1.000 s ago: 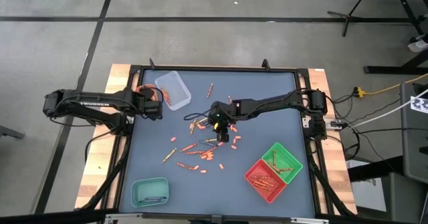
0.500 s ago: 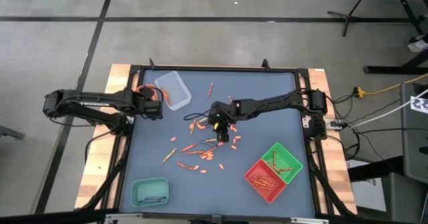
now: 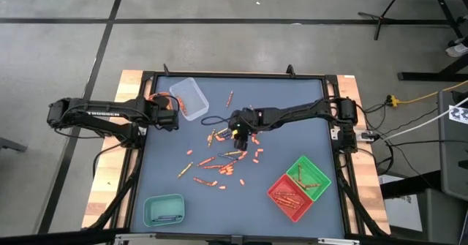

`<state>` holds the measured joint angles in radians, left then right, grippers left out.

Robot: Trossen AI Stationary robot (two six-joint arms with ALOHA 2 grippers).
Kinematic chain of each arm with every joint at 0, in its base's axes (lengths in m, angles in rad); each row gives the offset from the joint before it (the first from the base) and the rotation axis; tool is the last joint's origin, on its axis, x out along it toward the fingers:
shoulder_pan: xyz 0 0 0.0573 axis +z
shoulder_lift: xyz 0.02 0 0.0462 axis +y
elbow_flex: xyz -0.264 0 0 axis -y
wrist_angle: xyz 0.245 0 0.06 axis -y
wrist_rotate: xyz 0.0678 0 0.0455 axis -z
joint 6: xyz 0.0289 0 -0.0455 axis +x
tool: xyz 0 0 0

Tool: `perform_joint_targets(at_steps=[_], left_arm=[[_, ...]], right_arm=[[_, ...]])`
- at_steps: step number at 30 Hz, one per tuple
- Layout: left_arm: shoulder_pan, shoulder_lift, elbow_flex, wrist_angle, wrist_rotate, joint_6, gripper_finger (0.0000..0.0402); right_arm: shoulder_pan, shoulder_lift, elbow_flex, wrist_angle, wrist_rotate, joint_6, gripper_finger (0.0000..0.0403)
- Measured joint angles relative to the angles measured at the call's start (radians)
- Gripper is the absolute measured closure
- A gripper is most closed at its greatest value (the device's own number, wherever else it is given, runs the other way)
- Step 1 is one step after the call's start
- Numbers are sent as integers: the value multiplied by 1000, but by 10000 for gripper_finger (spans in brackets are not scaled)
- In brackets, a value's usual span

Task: Sort crayons
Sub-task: Put the orange crayon into the transparent bin

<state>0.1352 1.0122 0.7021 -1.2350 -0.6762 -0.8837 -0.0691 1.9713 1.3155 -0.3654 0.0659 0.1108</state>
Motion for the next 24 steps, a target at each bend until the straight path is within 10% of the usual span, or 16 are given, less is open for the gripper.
perform_joint_targets(at_steps=[24], left_arm=[[0, 0, 0, 1, 0, 0, 272]], right_arm=[[-102, 31, -3, -191, 134, 229, 251]])
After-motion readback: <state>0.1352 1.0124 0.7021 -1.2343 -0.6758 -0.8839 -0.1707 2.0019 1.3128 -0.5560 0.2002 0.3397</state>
